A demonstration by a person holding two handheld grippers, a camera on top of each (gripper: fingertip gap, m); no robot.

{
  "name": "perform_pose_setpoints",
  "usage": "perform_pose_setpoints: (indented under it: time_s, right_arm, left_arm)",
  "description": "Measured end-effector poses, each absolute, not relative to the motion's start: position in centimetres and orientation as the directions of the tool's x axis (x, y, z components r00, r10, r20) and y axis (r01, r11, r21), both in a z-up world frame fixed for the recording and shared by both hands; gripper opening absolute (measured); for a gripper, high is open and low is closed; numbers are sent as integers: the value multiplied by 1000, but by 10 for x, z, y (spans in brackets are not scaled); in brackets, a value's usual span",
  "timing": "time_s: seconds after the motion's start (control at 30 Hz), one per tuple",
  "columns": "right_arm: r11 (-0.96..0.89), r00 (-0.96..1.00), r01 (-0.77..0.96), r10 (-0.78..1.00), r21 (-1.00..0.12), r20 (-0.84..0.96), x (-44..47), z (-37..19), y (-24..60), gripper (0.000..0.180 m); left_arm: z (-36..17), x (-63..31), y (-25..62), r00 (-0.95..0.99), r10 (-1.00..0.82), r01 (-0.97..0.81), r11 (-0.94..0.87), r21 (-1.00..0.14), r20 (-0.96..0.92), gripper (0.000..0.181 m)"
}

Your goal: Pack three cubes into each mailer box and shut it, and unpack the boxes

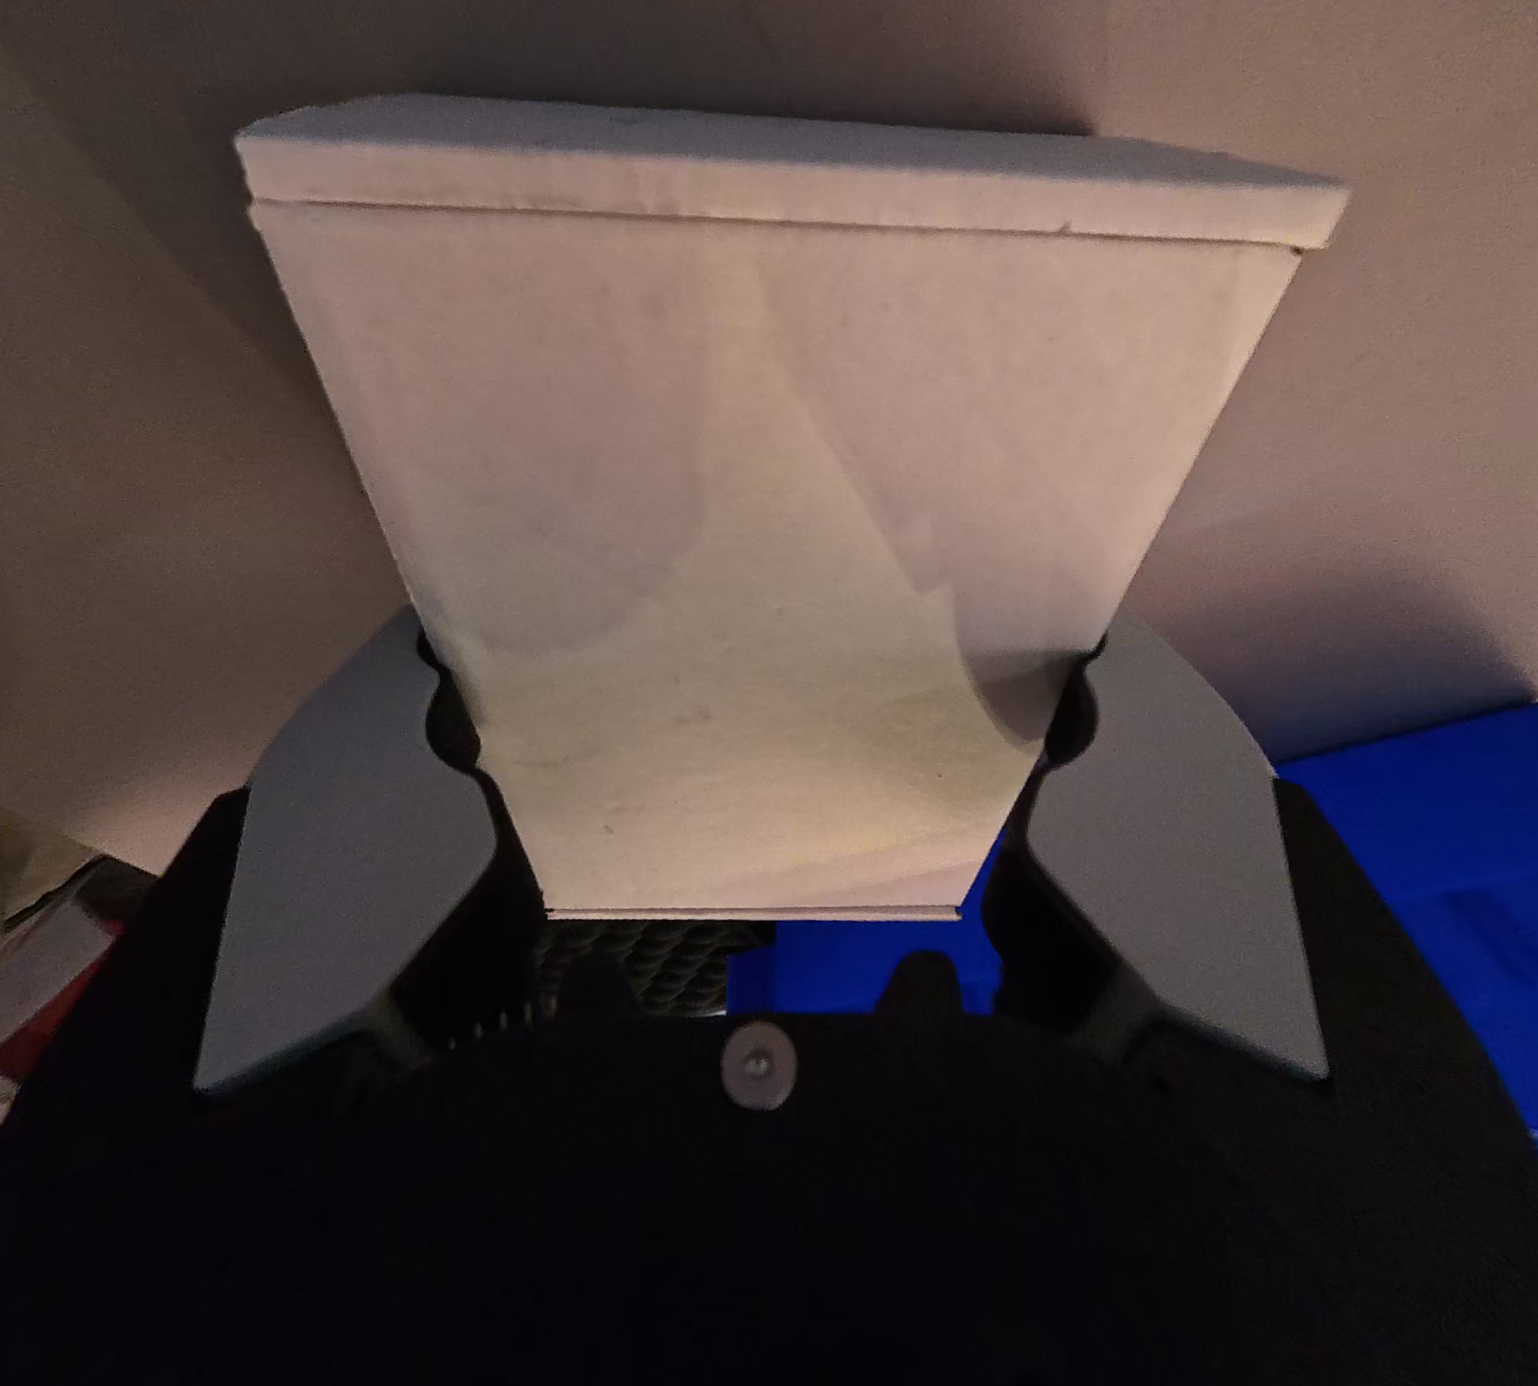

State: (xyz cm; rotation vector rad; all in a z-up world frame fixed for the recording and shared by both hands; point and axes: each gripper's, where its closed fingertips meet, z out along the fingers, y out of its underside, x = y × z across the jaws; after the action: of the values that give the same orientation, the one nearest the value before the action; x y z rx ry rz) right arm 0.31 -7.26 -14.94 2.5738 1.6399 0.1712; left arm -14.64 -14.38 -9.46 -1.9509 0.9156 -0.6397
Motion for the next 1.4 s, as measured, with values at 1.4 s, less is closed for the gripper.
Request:
perform_pose_setpoints:
  time_s: [1.4]
  right_arm:
    - [-486,409,822,867,297,285,260,-70,23,132]
  left_arm:
    - [-59,-78,-152,554,-830,-454,-238,-859,-63,58]
